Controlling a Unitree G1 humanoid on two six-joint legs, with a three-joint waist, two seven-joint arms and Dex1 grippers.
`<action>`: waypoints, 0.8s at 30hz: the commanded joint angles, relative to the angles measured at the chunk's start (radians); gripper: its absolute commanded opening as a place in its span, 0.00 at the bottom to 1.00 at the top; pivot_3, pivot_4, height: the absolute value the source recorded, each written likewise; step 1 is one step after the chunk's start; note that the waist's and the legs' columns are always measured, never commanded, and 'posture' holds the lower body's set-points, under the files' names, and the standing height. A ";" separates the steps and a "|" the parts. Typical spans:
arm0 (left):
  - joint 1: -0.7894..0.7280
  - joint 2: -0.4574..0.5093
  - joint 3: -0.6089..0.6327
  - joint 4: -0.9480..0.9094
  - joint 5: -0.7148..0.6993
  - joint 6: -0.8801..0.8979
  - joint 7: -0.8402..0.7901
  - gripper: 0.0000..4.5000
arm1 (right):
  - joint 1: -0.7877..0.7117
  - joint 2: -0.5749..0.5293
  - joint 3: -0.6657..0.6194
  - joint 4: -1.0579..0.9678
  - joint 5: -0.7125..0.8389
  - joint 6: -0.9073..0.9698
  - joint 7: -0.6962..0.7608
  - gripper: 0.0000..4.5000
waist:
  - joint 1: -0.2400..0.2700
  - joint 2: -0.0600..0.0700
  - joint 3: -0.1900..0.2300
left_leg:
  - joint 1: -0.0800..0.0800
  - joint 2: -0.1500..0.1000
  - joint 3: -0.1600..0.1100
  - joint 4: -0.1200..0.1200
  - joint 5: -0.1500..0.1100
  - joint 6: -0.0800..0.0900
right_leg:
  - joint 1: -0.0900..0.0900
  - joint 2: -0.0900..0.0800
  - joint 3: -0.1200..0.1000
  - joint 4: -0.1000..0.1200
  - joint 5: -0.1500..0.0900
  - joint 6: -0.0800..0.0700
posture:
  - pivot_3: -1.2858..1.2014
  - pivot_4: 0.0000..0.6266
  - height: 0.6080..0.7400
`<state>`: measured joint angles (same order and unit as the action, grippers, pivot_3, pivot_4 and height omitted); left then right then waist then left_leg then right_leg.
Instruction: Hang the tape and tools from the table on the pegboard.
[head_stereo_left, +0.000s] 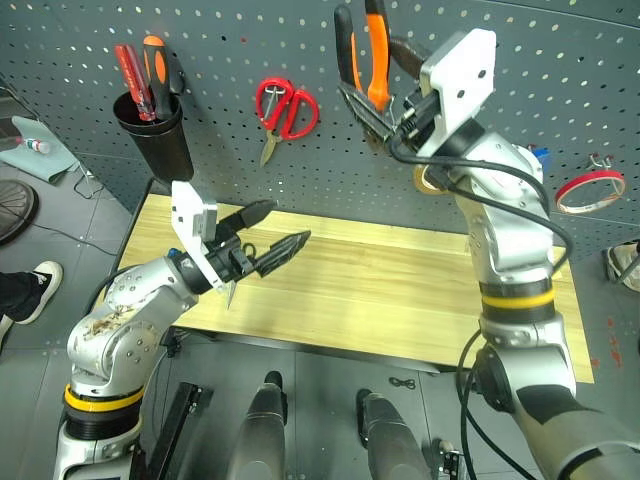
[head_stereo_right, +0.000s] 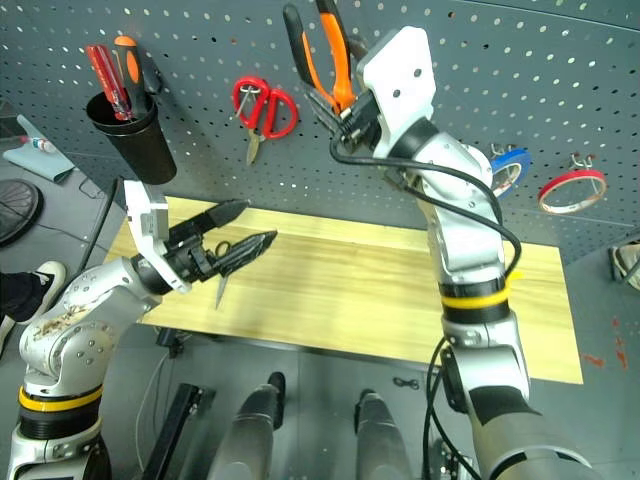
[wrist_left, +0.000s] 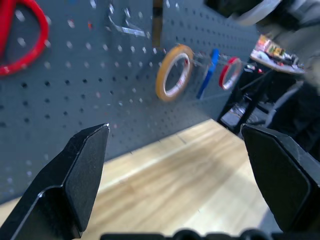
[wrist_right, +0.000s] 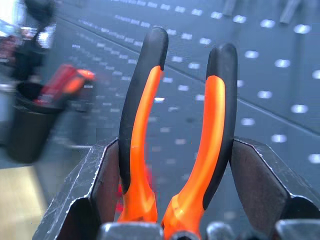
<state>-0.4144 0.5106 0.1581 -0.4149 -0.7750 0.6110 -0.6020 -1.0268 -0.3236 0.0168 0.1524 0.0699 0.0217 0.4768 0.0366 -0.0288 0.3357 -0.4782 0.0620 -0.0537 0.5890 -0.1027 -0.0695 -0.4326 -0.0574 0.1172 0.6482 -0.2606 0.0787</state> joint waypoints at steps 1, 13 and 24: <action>-0.049 -0.014 0.009 0.001 0.015 -0.034 0.018 1.00 | -0.095 0.012 -0.028 0.150 -0.042 -0.228 -0.069 0.66 | 0.001 0.000 0.000 | 0.000 0.000 0.000 0.000 0.000 0.000 | 0.000 0.000 0.000 0.000 0.000 0.000 | 0.60 0.54 1.00; -0.132 -0.043 0.034 0.013 0.028 -0.066 0.063 1.00 | -0.209 0.016 -0.020 0.422 -0.079 -0.458 -0.135 0.66 | 0.009 -0.003 0.001 | 0.000 0.000 -0.001 -0.014 0.004 -0.006 | -0.005 -0.001 -0.002 0.000 0.002 -0.003 | 0.61 0.53 1.00; -0.107 -0.035 0.026 0.004 0.027 -0.064 0.050 1.00 | -0.091 0.020 -0.024 0.360 -0.115 -0.332 -0.199 0.66 | 0.011 -0.003 0.001 | 0.000 0.000 -0.002 -0.014 0.008 -0.009 | -0.005 -0.001 -0.004 0.002 0.003 -0.005 | 0.61 0.52 1.00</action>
<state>-0.5117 0.4688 0.1776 -0.3785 -0.7474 0.5679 -0.5428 -1.1072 -0.2974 0.0262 0.5730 -0.0575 -0.3434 0.3155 0.0480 -0.0316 0.3372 -0.4778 0.0618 -0.0558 0.5751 -0.0940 -0.0781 -0.4372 -0.0581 0.1137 0.6504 -0.2571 0.0734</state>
